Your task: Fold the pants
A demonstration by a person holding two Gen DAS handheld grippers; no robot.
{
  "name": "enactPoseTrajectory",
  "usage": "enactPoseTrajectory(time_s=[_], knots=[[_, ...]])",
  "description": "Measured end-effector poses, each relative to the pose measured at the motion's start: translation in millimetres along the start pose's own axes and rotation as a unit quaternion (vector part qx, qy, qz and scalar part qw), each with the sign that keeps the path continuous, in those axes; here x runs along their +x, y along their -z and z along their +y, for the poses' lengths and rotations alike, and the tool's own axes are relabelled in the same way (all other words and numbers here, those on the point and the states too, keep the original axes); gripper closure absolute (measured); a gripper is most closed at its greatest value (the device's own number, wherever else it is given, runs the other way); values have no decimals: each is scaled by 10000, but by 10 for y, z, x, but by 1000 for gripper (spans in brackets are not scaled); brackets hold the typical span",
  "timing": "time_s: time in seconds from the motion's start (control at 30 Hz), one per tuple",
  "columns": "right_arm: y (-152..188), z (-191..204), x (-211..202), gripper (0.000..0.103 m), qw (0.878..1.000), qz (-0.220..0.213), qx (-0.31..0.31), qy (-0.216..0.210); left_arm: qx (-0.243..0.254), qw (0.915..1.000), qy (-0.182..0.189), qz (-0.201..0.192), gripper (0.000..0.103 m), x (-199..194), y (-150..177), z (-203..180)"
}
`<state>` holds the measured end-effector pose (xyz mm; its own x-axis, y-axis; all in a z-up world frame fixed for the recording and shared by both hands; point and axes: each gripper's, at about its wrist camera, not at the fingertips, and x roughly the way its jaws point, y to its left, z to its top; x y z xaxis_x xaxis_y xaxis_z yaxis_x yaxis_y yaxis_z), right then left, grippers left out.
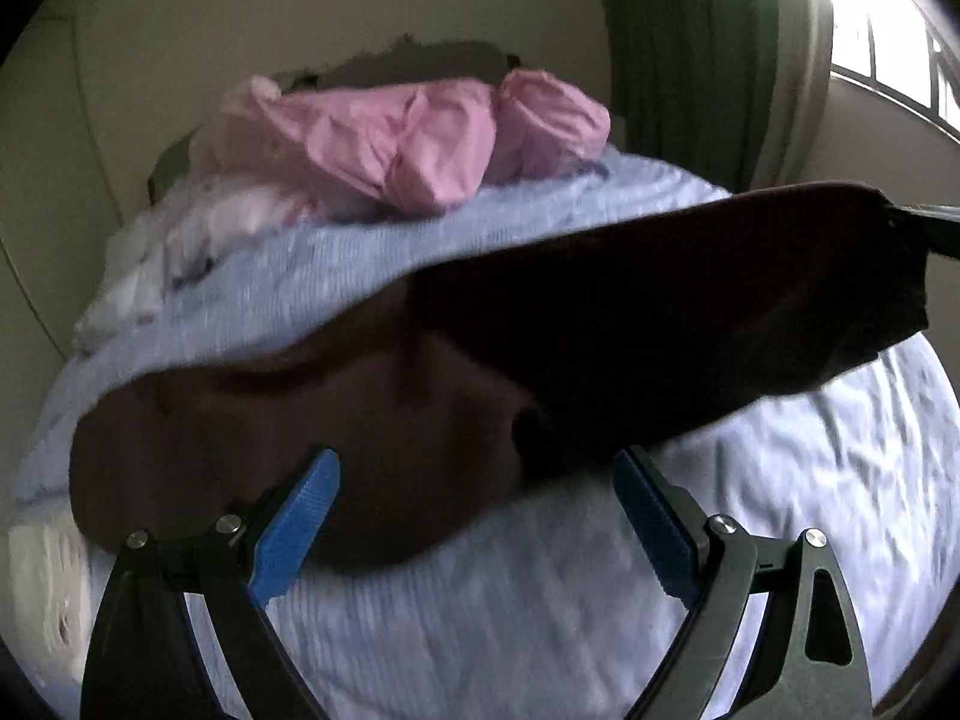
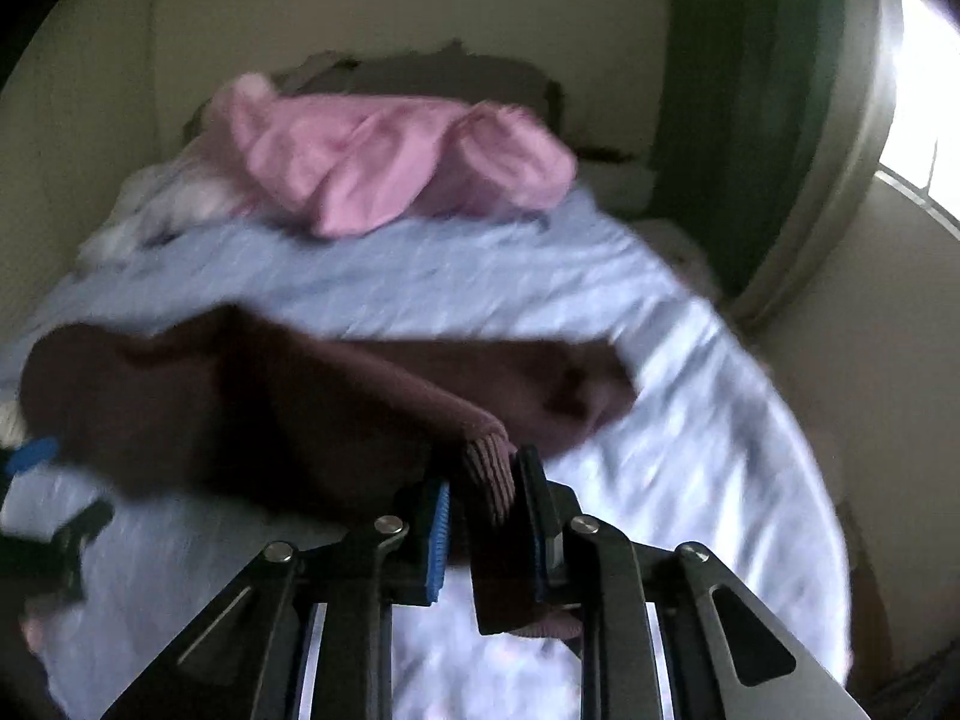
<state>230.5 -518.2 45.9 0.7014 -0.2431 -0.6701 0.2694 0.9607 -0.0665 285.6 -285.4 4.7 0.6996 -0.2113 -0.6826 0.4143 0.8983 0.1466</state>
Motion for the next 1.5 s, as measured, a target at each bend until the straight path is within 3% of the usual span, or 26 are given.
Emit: enactPoseTrajectory(time_s=[0.17,0.37,0.6,0.67,0.73,0.8,0.87,0.97,1.1,1.23,1.37,1.5], knots=[[-592,-246,387,92,9981,45,196,590,-227,9997,60,22,9,349,-437,-103],[-959,-478,1051,92,9944,338,286,958,-399,9987,27,311,9,952,-748,-165],[-892,-542,2021,91,9867,1045,471,1155,-412,9973,-220,569,9,1448,-786,-197],[-834,-543,2158,84,9852,1049,467,1276,-321,9975,-271,567,9,1499,-761,-224],[-806,-548,2208,46,9811,992,477,1594,-285,9978,-264,539,9,1506,-736,-234],[-830,-579,2148,27,9731,683,379,2169,-269,9977,-271,557,9,1493,-730,-236],[-872,-615,2009,26,9641,374,286,2614,-282,9981,-181,510,9,1429,-736,-217],[-897,-593,1775,26,9734,314,244,2258,-286,9989,-2,379,9,1229,-743,-131],[-673,-189,1237,26,9815,-196,-370,1866,-100,9997,38,218,9,814,-621,137],[-299,369,637,26,9895,-649,-858,965,16,10000,-20,58,9,341,-364,497],[7,916,168,26,9868,-992,-1272,133,94,9998,-59,-172,9,-157,-46,810],[185,1386,-174,26,9813,-1195,-1279,-803,-87,9996,-22,-261,7,-513,283,1097]])
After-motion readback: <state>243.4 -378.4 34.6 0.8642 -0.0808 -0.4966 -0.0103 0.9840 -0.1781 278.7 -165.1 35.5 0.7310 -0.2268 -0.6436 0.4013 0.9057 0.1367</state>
